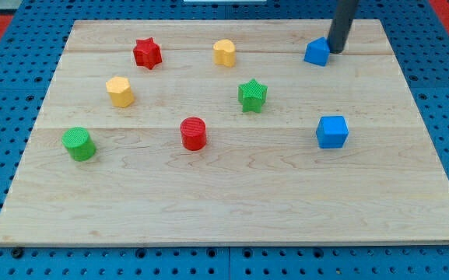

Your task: Push the blue triangle towards the green star

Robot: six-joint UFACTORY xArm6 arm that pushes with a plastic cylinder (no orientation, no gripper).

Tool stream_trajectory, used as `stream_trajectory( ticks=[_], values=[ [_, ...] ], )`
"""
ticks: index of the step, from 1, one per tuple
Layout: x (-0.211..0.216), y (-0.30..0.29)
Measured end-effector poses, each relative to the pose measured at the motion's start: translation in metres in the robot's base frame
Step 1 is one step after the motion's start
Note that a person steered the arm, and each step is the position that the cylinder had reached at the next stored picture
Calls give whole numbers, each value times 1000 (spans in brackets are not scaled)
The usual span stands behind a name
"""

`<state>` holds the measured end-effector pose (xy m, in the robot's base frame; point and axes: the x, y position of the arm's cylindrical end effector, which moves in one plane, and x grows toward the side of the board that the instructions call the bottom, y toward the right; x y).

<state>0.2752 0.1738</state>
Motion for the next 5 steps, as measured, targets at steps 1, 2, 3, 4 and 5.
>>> stream_trajectory(
  ticks=[1,2,3,4,5],
  values=[
    [0,-1],
    [0,3],
    [0,-1],
    [-2,-16],
    [-7,-70]
  ],
)
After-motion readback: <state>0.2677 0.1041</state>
